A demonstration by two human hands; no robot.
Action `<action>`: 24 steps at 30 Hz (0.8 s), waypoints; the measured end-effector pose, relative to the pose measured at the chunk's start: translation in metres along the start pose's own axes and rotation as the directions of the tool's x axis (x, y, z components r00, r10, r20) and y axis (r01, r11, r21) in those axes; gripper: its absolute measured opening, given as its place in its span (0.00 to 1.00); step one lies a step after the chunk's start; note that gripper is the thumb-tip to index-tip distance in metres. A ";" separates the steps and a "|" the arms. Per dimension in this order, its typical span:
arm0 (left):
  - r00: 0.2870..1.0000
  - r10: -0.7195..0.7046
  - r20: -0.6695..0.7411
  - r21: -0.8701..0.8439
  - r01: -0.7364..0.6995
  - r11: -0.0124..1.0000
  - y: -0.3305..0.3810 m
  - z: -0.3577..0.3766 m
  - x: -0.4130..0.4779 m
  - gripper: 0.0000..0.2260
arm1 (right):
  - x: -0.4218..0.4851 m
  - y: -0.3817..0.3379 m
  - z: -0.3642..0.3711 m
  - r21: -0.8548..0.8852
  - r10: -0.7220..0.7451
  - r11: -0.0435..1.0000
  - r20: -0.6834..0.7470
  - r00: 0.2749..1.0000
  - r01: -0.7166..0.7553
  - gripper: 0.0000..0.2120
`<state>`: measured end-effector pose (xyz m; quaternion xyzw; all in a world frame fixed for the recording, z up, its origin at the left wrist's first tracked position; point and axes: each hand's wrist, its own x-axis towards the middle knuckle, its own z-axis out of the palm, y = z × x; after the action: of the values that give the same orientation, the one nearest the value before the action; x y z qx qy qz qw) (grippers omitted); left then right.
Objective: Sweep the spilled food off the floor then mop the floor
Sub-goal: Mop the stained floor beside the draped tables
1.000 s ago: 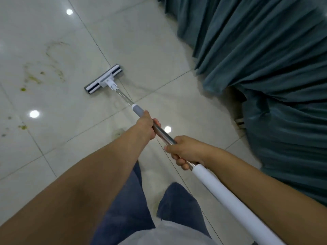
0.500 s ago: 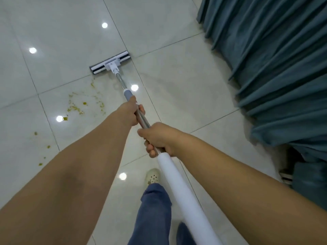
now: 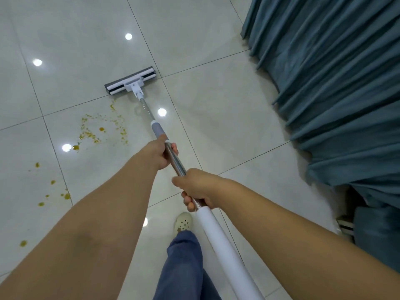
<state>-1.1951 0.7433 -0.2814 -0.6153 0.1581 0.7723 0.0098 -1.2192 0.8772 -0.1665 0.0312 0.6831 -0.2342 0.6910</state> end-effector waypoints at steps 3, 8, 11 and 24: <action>1.000 -0.004 0.003 0.017 0.004 1.000 -0.036 -0.016 -0.019 0.08 | -0.018 0.036 0.011 -0.021 0.022 1.000 0.001 1.000 -0.022 0.06; 0.999 -0.033 0.018 0.005 0.033 0.999 -0.104 -0.045 -0.069 0.10 | -0.058 0.106 0.035 -0.129 0.025 0.991 -0.011 1.000 -0.026 0.08; 0.999 -0.040 0.024 0.002 0.040 0.999 -0.153 -0.067 -0.102 0.10 | -0.091 0.154 0.054 -0.170 0.034 0.985 -0.019 0.999 -0.036 0.08; 0.992 -0.118 -0.052 -0.163 0.108 0.981 -0.323 -0.142 -0.209 0.11 | -0.212 0.300 0.123 -0.254 0.106 0.962 0.010 0.994 -0.100 0.06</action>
<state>-0.9419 1.0516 -0.1843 -0.6456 0.0607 0.7612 -0.0005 -0.9857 1.1589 -0.0383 -0.0247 0.6969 -0.1092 0.7084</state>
